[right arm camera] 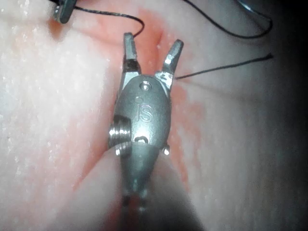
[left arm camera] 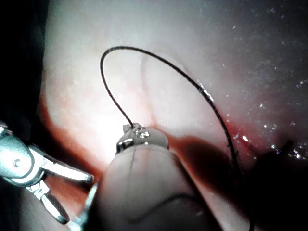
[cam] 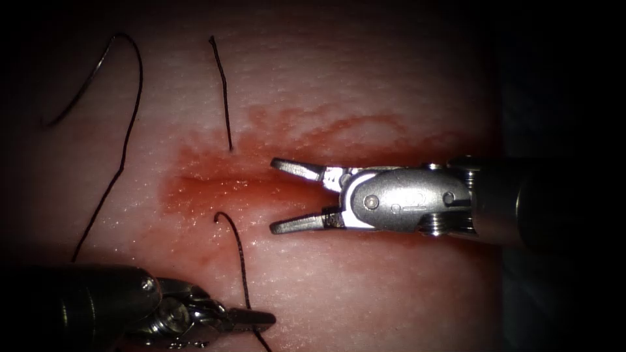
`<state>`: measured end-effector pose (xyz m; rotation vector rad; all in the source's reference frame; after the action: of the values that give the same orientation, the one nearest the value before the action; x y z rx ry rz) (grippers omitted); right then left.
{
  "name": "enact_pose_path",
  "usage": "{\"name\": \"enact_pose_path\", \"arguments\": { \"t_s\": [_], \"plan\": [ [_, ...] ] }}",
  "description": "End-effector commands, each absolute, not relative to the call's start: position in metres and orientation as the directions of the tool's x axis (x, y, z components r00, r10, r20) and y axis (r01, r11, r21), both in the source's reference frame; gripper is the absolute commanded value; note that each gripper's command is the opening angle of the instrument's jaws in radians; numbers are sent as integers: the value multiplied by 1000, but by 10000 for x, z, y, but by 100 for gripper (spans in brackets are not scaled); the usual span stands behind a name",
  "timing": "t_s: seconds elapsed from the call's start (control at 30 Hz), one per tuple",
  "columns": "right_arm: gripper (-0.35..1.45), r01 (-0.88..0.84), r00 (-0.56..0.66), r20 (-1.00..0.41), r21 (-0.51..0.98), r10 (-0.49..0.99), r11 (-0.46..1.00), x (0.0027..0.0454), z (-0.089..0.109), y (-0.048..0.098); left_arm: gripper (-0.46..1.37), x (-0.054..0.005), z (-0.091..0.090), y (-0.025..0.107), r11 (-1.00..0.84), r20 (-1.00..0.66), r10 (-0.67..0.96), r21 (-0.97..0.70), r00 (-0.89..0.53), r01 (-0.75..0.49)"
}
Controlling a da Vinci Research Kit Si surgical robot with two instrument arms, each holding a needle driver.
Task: Wound Closure
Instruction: Grasp a long length of suture with the left tool, then handover more suture to the left grasper with the right grasper
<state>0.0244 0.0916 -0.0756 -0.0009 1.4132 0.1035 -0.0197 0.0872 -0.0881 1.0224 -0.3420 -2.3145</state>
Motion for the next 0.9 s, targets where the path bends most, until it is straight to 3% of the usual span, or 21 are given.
{"name": "enact_pose_path", "arguments": {
  "t_s": [0.03, 0.4, 0.9],
  "plan": [
    [105, -57, 153, -987, 39, 47, 998, 247, -754, 915, -35, -195, -882, 874, -802, -592, -597, 441, -541, 403],
    [101, 56, 61, -972, -224, -227, 973, 279, -745, 896, -35, -188, -895, 891, -812, -595, -584, 446, -552, 377],
    [106, 56, 15, -953, -302, -304, 952, 291, -753, 888, -35, -189, -897, 907, -817, -595, -575, 442, -561, 369]
  ]
}}
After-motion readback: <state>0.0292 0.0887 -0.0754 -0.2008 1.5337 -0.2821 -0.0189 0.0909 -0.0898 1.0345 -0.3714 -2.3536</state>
